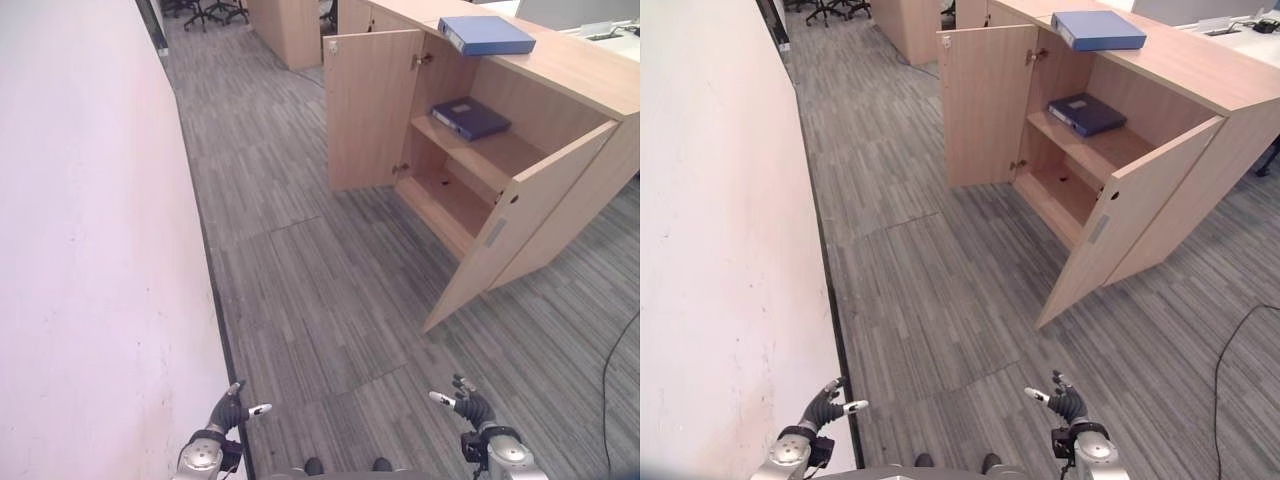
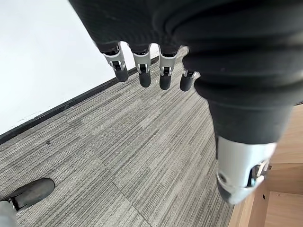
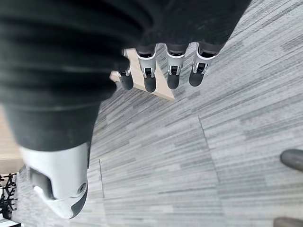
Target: Put the empty folder in the office cabinet
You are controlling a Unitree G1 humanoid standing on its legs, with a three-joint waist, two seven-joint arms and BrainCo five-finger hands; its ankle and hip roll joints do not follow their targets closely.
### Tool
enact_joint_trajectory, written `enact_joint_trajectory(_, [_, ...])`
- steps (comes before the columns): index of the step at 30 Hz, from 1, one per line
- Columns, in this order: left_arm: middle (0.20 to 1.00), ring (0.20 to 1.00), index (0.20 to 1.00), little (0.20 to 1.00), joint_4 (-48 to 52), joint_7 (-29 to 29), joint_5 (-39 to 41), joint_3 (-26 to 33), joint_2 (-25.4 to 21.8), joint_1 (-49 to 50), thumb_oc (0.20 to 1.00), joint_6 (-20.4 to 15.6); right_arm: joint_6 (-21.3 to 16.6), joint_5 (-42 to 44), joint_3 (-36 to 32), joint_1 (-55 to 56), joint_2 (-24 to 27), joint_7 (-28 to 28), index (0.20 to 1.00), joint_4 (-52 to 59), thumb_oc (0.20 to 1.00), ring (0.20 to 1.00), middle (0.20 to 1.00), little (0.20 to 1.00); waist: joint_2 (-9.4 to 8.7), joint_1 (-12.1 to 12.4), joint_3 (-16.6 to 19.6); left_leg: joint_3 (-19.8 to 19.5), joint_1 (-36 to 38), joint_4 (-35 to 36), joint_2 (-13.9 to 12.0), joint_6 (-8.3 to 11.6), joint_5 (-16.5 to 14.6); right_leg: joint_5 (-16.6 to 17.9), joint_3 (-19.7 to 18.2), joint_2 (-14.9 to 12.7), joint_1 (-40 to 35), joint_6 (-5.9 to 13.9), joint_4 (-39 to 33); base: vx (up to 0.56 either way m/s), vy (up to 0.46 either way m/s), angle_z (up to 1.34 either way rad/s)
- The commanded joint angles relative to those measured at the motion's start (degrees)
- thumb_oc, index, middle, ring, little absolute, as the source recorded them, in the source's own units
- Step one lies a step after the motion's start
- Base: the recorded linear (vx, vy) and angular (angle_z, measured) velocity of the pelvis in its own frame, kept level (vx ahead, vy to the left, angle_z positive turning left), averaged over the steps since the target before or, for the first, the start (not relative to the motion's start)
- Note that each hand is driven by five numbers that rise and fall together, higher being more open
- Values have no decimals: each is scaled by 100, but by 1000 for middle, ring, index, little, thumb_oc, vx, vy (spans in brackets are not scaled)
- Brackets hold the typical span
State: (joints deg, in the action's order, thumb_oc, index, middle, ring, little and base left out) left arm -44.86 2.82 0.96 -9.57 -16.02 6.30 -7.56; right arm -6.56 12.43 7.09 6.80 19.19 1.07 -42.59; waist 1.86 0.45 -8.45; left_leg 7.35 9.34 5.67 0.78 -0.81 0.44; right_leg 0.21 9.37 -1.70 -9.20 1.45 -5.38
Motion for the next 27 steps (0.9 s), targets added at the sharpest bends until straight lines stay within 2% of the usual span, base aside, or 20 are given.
enact_joint_trajectory(1, [1000,1000,1000,1000,-84,-43,153,-251,-91,-370,1000,-230,-201,154,136,-133,89,-57,1000,71,1000,1000,1000,1000,-164,67,80,135,102,-67,-532,596,-180,-60,67,-634,-148,805,97,0,0,0])
enact_joint_trajectory(19, [1000,1000,1000,1000,-312,40,218,-203,-72,-370,1000,-174,-99,260,152,-148,22,-66,1000,-395,1000,1000,1000,1000,-148,41,77,49,91,-67,-550,620,-165,-117,97,-589,-178,768,99,2,-4,0])
enact_joint_trajectory(27, [1000,1000,1000,1000,-401,64,329,-144,-66,-409,1000,-174,-68,305,122,-90,43,-88,1000,-476,1000,1000,1000,1000,-117,-3,43,17,100,-114,-620,664,-151,-167,-41,-530,-155,705,95,15,-60,3])
